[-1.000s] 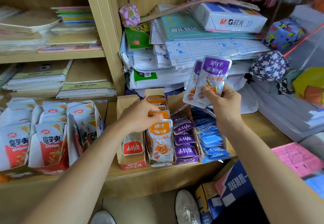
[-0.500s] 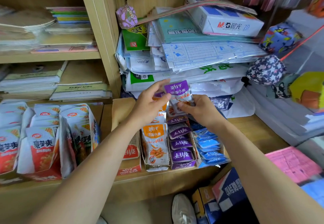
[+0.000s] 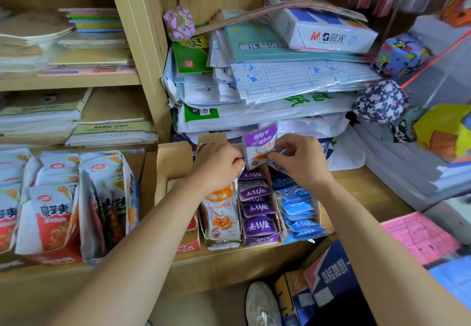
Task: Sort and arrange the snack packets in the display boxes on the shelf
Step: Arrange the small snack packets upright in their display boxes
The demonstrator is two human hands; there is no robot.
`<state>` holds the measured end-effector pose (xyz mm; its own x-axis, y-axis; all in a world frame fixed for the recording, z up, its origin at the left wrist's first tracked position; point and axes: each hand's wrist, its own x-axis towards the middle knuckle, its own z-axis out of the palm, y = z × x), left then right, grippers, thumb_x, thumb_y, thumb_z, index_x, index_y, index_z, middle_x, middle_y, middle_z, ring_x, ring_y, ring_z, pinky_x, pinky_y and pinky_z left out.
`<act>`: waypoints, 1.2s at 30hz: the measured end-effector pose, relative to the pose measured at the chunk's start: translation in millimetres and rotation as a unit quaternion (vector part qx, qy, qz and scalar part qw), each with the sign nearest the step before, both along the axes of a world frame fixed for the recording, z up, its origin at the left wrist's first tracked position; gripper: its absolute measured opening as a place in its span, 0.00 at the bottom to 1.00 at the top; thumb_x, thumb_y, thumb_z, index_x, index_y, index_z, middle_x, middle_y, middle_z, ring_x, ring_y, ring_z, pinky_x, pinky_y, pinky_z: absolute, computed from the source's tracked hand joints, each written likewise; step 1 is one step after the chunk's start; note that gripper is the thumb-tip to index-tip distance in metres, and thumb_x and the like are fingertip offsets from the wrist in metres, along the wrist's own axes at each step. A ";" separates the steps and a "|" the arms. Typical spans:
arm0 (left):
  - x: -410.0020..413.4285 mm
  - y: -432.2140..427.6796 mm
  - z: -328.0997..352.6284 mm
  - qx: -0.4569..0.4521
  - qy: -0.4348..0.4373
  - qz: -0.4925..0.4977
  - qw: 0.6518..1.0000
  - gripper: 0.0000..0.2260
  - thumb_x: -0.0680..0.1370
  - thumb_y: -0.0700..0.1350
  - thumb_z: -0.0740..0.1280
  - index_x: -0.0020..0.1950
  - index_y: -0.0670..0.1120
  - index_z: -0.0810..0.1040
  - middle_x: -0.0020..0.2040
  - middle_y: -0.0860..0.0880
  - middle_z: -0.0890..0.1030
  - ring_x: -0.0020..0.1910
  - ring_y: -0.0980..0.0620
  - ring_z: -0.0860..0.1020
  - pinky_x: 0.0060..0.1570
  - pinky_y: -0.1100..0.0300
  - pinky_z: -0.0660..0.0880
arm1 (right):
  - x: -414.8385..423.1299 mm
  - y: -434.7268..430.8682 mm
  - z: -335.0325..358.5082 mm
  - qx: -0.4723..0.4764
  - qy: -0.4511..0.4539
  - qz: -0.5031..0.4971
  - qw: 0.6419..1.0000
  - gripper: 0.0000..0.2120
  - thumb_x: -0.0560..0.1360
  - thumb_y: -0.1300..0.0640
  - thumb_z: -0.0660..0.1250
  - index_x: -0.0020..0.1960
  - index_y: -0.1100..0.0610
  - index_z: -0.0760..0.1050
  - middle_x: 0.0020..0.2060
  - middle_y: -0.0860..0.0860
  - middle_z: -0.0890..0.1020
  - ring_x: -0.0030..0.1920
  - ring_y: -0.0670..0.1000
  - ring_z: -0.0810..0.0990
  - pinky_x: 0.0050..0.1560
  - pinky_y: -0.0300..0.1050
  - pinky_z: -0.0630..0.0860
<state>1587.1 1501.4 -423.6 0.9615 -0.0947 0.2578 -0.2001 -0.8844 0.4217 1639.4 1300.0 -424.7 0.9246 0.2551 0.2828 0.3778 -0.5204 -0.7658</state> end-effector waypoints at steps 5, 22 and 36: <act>-5.1 22.6 5.2 -0.230 0.006 0.006 0.973 0.21 0.80 0.37 0.65 0.71 0.54 0.76 0.64 0.56 0.80 0.54 0.51 0.81 0.56 0.52 0.79 | -1.8 0.8 1.0 0.028 0.005 -0.013 1.000 0.07 0.74 0.58 0.75 0.40 0.59 0.80 0.36 0.51 0.85 0.35 0.46 0.82 0.33 0.38 0.77; -52.1 97.1 -15.4 -0.094 -0.049 0.095 0.990 0.13 0.77 0.42 0.71 0.61 0.53 0.83 0.51 0.58 0.83 0.52 0.60 0.79 0.52 0.58 0.78 | -13.4 28.5 7.2 -0.104 0.027 -0.009 0.994 0.14 0.74 0.61 0.72 0.60 0.58 0.82 0.49 0.51 0.86 0.44 0.49 0.82 0.48 0.45 0.78; -70.9 96.2 -36.6 0.378 0.244 0.012 0.893 0.36 0.61 0.65 0.74 0.67 0.57 0.73 0.59 0.55 0.77 0.66 0.49 0.66 0.67 0.42 0.54 | -90.7 63.8 5.1 -0.126 -0.097 0.251 0.955 0.18 0.73 0.54 0.74 0.62 0.50 0.80 0.59 0.45 0.82 0.59 0.48 0.75 0.60 0.50 0.74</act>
